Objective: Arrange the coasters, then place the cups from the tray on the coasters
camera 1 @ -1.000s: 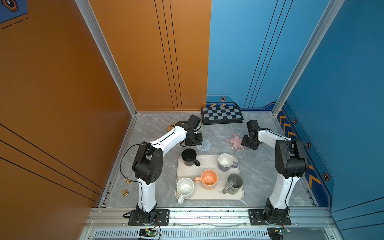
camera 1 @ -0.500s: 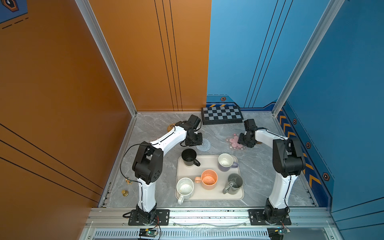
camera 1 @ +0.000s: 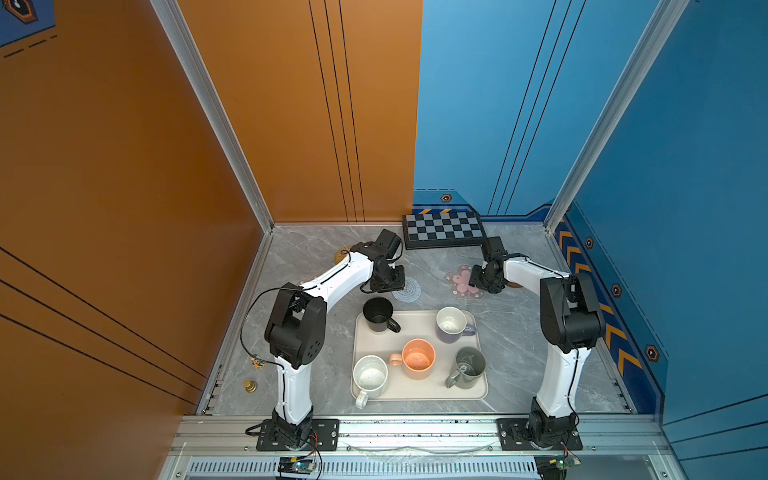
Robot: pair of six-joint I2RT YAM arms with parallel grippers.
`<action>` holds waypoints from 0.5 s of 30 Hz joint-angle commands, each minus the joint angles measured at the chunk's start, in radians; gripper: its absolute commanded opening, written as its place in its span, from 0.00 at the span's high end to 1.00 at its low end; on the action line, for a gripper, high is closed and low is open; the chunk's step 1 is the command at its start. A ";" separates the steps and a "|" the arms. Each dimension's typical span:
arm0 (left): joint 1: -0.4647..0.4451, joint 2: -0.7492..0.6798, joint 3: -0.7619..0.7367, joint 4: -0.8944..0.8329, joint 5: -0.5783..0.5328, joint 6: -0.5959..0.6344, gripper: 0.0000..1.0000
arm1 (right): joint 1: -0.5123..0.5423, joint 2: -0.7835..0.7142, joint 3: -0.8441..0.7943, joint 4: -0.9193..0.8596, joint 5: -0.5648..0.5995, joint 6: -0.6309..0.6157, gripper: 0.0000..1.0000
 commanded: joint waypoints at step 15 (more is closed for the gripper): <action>-0.014 0.063 0.065 -0.017 0.024 0.007 0.61 | 0.064 0.029 0.038 -0.113 0.042 -0.032 0.45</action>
